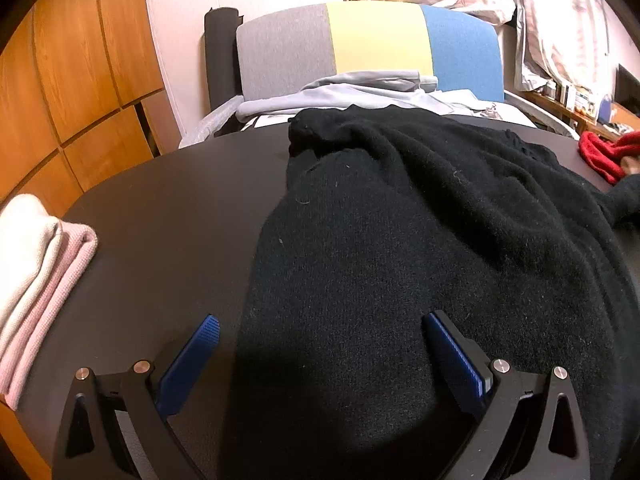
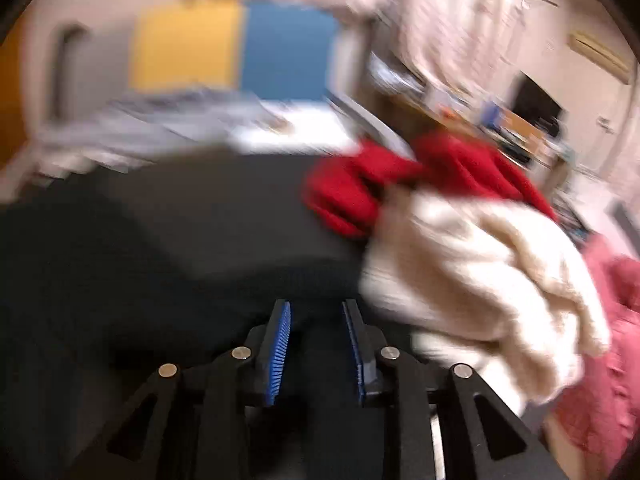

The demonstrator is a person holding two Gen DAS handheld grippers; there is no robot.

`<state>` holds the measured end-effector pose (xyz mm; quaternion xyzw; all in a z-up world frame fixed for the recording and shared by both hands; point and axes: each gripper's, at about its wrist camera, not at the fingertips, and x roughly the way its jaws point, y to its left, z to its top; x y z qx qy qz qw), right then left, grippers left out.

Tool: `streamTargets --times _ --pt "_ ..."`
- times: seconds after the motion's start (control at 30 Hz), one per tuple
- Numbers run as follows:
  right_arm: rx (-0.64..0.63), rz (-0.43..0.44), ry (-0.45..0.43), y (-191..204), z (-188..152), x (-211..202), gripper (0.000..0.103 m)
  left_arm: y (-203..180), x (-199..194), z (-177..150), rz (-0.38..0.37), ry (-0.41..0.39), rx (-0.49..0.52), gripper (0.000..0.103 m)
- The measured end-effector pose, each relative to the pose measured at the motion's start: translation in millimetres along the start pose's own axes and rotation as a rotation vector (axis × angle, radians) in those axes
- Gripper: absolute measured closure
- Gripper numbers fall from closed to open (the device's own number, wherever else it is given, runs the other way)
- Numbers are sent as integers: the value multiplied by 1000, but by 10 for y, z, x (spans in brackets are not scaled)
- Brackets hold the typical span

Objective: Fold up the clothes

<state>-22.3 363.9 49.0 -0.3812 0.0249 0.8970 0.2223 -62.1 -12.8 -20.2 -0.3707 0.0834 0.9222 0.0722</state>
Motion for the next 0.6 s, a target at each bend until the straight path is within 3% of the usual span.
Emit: streamTargets --times 0.03,0.13,0.2,0.23,0.27,0.43,0.5,0.57,0.6 --pt "-24 97 -18 224 -44 -179 71 12 0 13 -4 6 -6 0" --pt "-119 431 37 932 -229 -496 69 105 -56 129 -27 31 -39 1" --pt "-203 583 136 1473 -422 -606 69 281 -183 229 12 -3 -97 1" --pt "-254 619 159 1713 -529 -680 69 384 -241 263 36 -18 -122 1" --pt "-304 654 179 1946 -634 -751 69 501 -291 288 57 -28 -144 1" --pt "-440 631 135 2241 -823 -771 71 1088 -398 207 183 -8 -218 1" --pt "-494 621 116 2359 -899 -780 95 1167 -416 122 193 4 -227 1" --pt "-543 612 98 2467 -968 -788 99 1185 -421 42 193 18 -224 1" --pt "-453 628 88 2283 -855 -788 100 1194 -424 2 193 24 -222 1"
